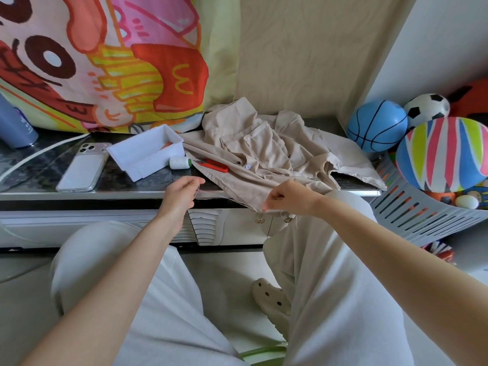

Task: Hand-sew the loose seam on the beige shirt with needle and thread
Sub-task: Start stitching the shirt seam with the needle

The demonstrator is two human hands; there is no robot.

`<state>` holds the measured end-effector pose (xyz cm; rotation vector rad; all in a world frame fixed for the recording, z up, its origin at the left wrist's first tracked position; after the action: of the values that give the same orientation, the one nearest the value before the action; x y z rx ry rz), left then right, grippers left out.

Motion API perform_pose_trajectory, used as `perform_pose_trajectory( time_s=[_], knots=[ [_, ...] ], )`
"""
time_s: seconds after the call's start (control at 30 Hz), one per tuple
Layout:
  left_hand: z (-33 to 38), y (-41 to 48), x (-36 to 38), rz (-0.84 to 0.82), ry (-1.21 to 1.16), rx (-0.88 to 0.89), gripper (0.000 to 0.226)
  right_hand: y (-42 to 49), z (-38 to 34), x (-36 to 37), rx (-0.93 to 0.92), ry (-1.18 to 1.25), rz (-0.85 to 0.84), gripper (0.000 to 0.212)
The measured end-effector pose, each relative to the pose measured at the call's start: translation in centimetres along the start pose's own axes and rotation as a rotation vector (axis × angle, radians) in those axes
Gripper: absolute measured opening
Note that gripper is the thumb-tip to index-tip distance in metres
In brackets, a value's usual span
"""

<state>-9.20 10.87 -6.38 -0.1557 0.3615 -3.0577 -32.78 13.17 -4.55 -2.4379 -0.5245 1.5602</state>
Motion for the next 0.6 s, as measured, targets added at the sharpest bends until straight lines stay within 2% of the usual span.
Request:
perform_pose_trajectory(
  time_s=[0.1, 0.2, 0.3, 0.37, 0.5, 0.6],
  knots=[
    [-0.6, -0.1, 0.6, -0.062, 0.36, -0.003, 0.019, -0.2, -0.1, -0.2, -0.016, 0.062, -0.016, 0.038],
    [-1.0, -0.7, 1.6, -0.127, 0.517, 0.019, 0.024, -0.3, -0.3, -0.4, -0.004, 0.101, -0.006, 0.032],
    [-0.7, -1.2, 2.4, -0.048, 0.544, 0.188, 0.019, -0.3, -0.4, -0.5, 0.016, 0.094, 0.017, 0.035],
    [-0.4, -1.7, 3.1, -0.069, 0.547, 0.267, 0.02, -0.2, -0.4, -0.5, 0.032, 0.092, 0.034, 0.035],
    [-0.2, -2.9, 4.9, -0.272, 0.602, 0.225, 0.02, -0.1, -0.4, -0.6, 0.029, 0.097, 0.06, 0.035],
    [-0.2, -3.2, 5.2, -0.334, 0.528, 0.191, 0.017, -0.1, -0.6, -0.5, 0.015, 0.112, 0.063, 0.031]
  ],
)
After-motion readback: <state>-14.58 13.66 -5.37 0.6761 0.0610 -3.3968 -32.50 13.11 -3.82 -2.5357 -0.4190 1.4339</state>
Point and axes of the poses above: each hand's wrist, its own y-axis towards the middle knuckle, its own x-axis out of the palm, z = x × y, the point moved 2 cm from there along y, towards the middle knuckle, and after that the axes turned 14 degrees about -y, right-handed, at the moved point
